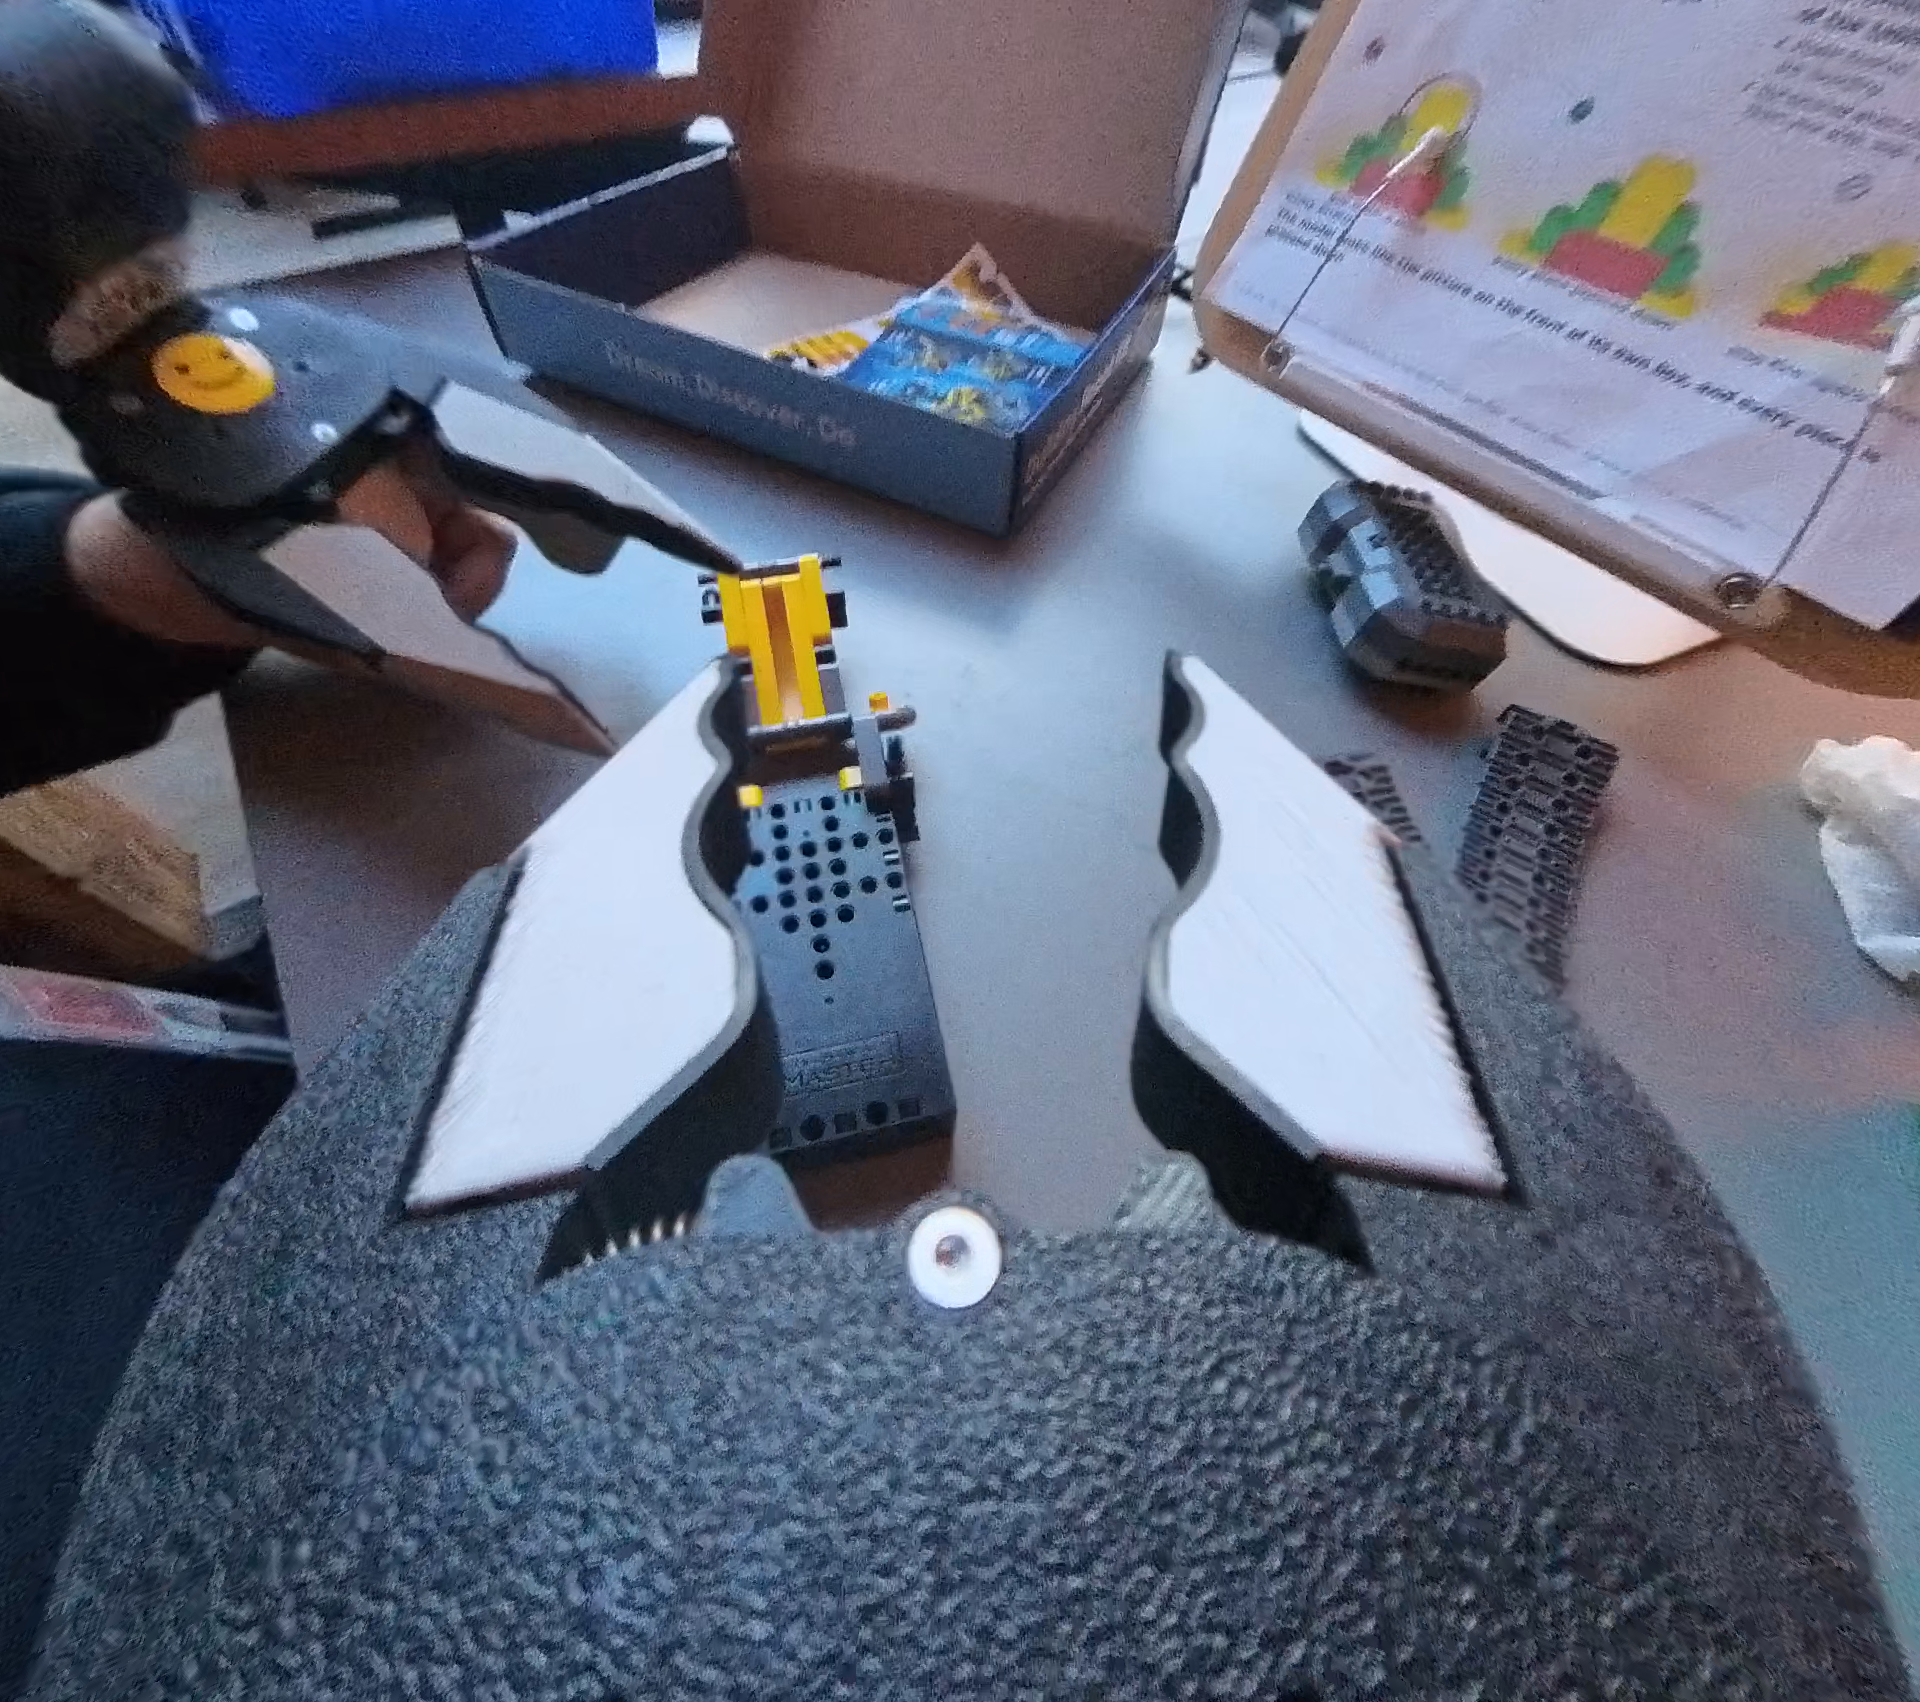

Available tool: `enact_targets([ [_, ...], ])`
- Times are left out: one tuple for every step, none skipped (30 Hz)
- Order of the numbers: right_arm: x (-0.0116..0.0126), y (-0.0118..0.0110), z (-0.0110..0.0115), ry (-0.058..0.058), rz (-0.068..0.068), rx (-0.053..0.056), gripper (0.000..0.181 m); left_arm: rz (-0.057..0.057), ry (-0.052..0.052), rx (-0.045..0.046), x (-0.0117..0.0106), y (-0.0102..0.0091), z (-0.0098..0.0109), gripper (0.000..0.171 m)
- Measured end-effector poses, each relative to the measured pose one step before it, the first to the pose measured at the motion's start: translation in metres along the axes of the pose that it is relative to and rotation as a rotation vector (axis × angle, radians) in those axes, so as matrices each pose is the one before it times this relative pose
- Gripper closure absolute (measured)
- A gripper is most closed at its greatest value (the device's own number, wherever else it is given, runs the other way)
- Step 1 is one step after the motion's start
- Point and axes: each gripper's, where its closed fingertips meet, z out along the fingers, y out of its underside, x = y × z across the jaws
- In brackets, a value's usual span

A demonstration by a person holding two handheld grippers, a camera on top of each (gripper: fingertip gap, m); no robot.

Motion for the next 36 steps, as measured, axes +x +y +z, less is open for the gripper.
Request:
enact_targets([
  [0.00061, -0.00587, -0.00553, -0.0173, 0.0109, 0.0336, 0.095, 0.0014, 0.0324, -0.03169, 0.00307, 0.00517, 0.00080, 0.096],
  [-0.00199, -0.00386, -0.00385, -0.0293, 0.0096, 0.0281, 0.086, 0.0073, 0.0339, -0.01966, 0.00445, 0.00289, 0.00106, 0.100],
  [-0.00321, -0.00089, -0.00152, -0.0315, 0.0086, 0.0143, 0.086, 0.0122, 0.0134, -0.01016, 0.00234, 0.00076, 0.00073, 0.104],
  [-0.00423, 0.00317, 0.00100, -0.0303, 0.0043, -0.0077, 0.086, 0.0215, 0.0045, -0.00505, 0.00212, -0.00031, 0.00055, 0.110],
  [-0.00549, 0.00732, 0.00333, -0.0304, -0.0018, -0.0308, 0.084, 0.0306, 0.0131, -0.00128, 0.00430, -0.00144, 0.00041, 0.116],
  [-0.00578, 0.01034, 0.00543, -0.0265, -0.0099, -0.0490, 0.084, 0.0299, 0.0039, 0.00002, 0.00316, -0.00225, 0.00033, 0.120],
  [-0.00465, 0.01222, 0.00670, -0.0156, -0.0184, -0.0591, 0.086, 0.0311, 0.0046, 0.00012, 0.00314, -0.00264, 0.00071, 0.123],
  [-0.00429, 0.01314, 0.00744, -0.0120, -0.0230, -0.0651, 0.087, 0.0327, 0.0101, -0.00252, 0.00383, -0.00198, 0.00115, 0.129],
  [-0.00602, 0.01301, 0.00769, -0.0241, -0.0210, -0.0660, 0.090, 0.0321, -0.0046, -0.00515, 0.00100, -0.00150, 0.00173, 0.129],
  [-0.00624, 0.01095, 0.00764, -0.0276, -0.0137, -0.0546, 0.098, 0.0336, -0.0111, -0.01209, -0.00055, -0.00020, 0.00194, 0.130],
  [-0.00308, 0.00820, 0.00702, -0.0093, -0.0035, -0.0391, 0.102, 0.0369, 0.0006, -0.01677, 0.00066, 0.00107, 0.00200, 0.131],
  [0.00062, 0.00690, 0.00613, 0.0109, 0.0064, -0.0339, 0.099, 0.0325, -0.0032, -0.01919, -0.00026, 0.00157, 0.00184, 0.131],
  [0.00254, 0.00610, 0.00516, 0.0205, 0.0063, -0.0340, 0.095, 0.0280, -0.0160, -0.01637, -0.00231, 0.00144, 0.00140, 0.131],
  [0.00296, 0.00444, 0.00427, 0.0248, -0.0016, -0.0271, 0.094, 0.0281, -0.0096, -0.00900, -0.00122, 0.00090, 0.00109, 0.131],
  [0.00203, 0.00289, 0.00391, 0.0210, -0.0064, -0.0175, 0.094, 0.0246, -0.0059, -0.00219, -0.00064, 0.00027, 0.00103, 0.131],
  [-0.00003, 0.00239, 0.00387, 0.0095, -0.0058, -0.0153, 0.094, 0.0168, -0.0099, 0.00162, -0.00171, 0.00006, 0.00104, 0.131],
  [-0.00142, 0.00332, 0.00437, 0.0008, -0.0057, -0.0206, 0.095, 0.0091, -0.0044, 0.00332, -0.00108, -0.00011, 0.00106, 0.132],
  [-0.00172, 0.00541, 0.00482, -0.0010, -0.0102, -0.0310, 0.095, 0.0051, 0.0072, 0.00279, 0.00049, -0.00015, 0.00107, 0.132],
  [-0.00193, 0.00718, 0.00516, -0.0019, -0.0154, -0.0414, 0.097, 0.0039, 0.0033, -0.00051, -0.00035, 0.00033, 0.00091, 0.132],
  [-0.00188, 0.00355, 0.00352, -0.0042, -0.0079, -0.0173, 0.103, 0.0046, -0.0006, -0.00164, -0.00101, 0.00056, 0.00079, 0.132],
  [-0.00200, -0.00030, 0.00103, -0.0110, -0.0043, 0.0069, 0.105, 0.0036, 0.0077, 0.00257, 0.00039, 0.00026, 0.00060, 0.132],
  [-0.00338, 0.00035, -0.00011, -0.0210, -0.0142, 0.0031, 0.111, 0.0009, 0.0172, 0.00194, 0.00206, 0.00024, 0.00039, 0.131],
  [-0.00346, 0.00026, -0.00077, -0.0193, -0.0182, 0.0013, 0.113, -0.0022, 0.0179, 0.00101, 0.00243, -0.00005, 0.00027, 0.130],
  [-0.00222, 0.00111, -0.00104, -0.0139, -0.0153, -0.0041, 0.113, -0.0026, 0.0272, 0.00448, 0.00471, -0.00101, -0.00010, 0.131],
  [-0.00165, 0.00135, -0.00123, -0.0143, -0.0095, -0.0036, 0.113, 0.0053, 0.0439, 0.00242, 0.00801, -0.00084, -0.00059, 0.143],
  [-0.00065, 0.00133, -0.00129, -0.0111, -0.0082, -0.0013, 0.113, 0.0137, 0.0138, -0.00561, 0.00423, -0.00002, -0.00038, 0.145],
  [0.00027, 0.00136, -0.00135, -0.0077, -0.0074, 0.0020, 0.114, 0.0281, 0.0067, -0.01480, 0.00327, 0.00139, -0.00038, 0.147],
  [-0.00015, 0.00174, -0.00143, -0.0129, -0.0030, 0.0026, 0.116, 0.0331, 0.0040, -0.02074, 0.00289, 0.00236, -0.00055, 0.151],
  [-0.00126, 0.00191, -0.00135, -0.0182, -0.0004, 0.0001, 0.117, 0.0256, 0.0066, -0.00824, 0.00330, 0.00039, -0.00033, 0.150],
  [-0.00180, 0.00172, -0.00113, -0.0169, -0.0009, -0.0013, 0.117, 0.0132, 0.0109, -0.00006, 0.00390, -0.00101, -0.00027, 0.149],
  [-0.00192, 0.00145, -0.00088, -0.0155, -0.0013, -0.0013, 0.117, 0.0082, 0.0103, 0.00308, 0.00345, -0.00109, -0.00042, 0.149],
  [-0.00182, 0.00129, -0.00057, -0.0133, 0.0024, -0.0018, 0.117, 0.0020, 0.0092, 0.00277, 0.00266, -0.00067, -0.00031, 0.149],
  [-0.00122, 0.00080, -0.00041, -0.0081, 0.0052, -0.0013, 0.117, -0.0121, 0.0103, 0.00603, 0.00176, -0.00095, -0.00054, 0.148],
  [-0.00040, 0.00028, -0.00039, -0.0007, 0.0016, 0.0000, 0.117, -0.0214, 0.0114, 0.00454, 0.00098, -0.00033, -0.00046, 0.149],
  [0.00001, 0.00016, -0.00013, 0.0019, 0.0004, -0.0003, 0.117, -0.0214, 0.0099, 0.00973, 0.00058, -0.00024, -0.00026, 0.149],
  [0.00007, -0.00002, -0.00013, 0.0021, 0.0021, -0.0019, 0.117, -0.0170, 0.0067, 0.01423, 0.00068, -0.00040, -0.00036, 0.149],
])
